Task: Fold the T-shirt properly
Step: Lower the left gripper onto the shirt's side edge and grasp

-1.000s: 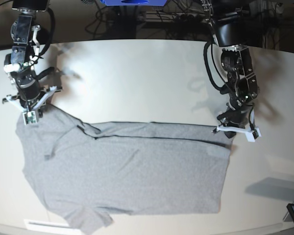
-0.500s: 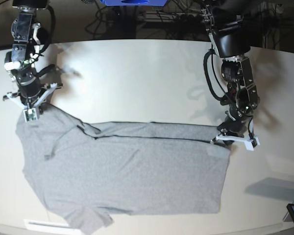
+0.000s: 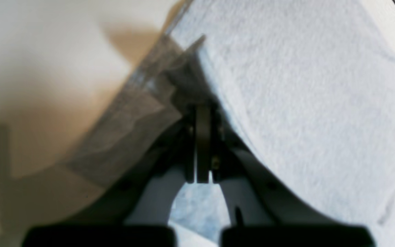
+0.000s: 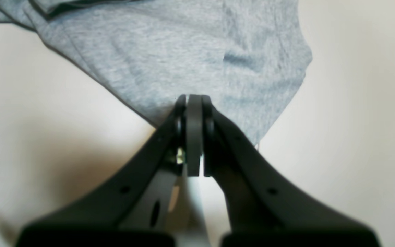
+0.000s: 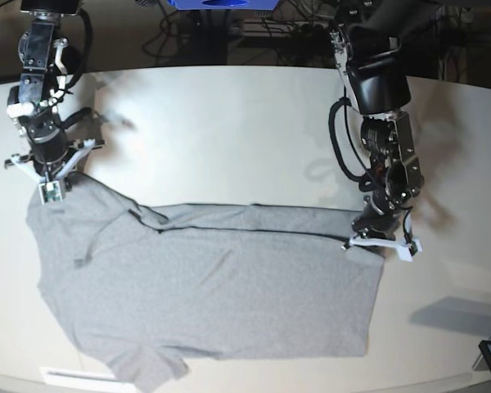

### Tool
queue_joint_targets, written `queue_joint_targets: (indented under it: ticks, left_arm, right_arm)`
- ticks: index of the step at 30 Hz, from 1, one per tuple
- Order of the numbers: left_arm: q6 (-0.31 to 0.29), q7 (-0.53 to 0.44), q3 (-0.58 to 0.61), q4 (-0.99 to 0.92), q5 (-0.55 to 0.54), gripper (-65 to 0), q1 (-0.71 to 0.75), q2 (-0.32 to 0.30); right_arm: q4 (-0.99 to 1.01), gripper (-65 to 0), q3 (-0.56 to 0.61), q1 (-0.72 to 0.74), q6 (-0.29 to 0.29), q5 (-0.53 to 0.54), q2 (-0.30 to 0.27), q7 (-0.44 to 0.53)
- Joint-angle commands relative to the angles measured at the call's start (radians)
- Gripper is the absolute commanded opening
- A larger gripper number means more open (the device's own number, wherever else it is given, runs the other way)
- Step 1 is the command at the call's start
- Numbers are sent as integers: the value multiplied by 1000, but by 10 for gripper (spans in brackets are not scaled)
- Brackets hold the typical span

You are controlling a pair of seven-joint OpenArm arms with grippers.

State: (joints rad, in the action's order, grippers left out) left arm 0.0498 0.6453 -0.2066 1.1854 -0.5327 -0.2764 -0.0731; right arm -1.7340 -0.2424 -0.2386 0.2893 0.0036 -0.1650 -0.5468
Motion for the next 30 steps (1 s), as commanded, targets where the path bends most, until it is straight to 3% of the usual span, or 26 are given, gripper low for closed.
queue_joint_targets:
  ticks: [1,11,21,25,30]
  left_arm:
    - [-3,-15,5,-8,-7,-650,-34,-6]
    - [-5,-41,11,-68,-7,-650,-100,37]
    - [-5,-51,5,-223,-4,-650,-220,34]
    - [-5,-130,11,-279,-4,-650,-240,31]
    - [-5,-134,3,-309,-4,-650,-249,29]
  right_arm:
    - [-17,-650,-5,9,-5,6,-9,26]
    - [-17,-650,-5,9,-5,6,-9,26]
    - [-17,-650,-4,9,-5,6,-9,26]
    - [-16,-650,-4,8,-5,6,-9,26]
    - [-16,-650,-5,8,-5,6,-9,26]
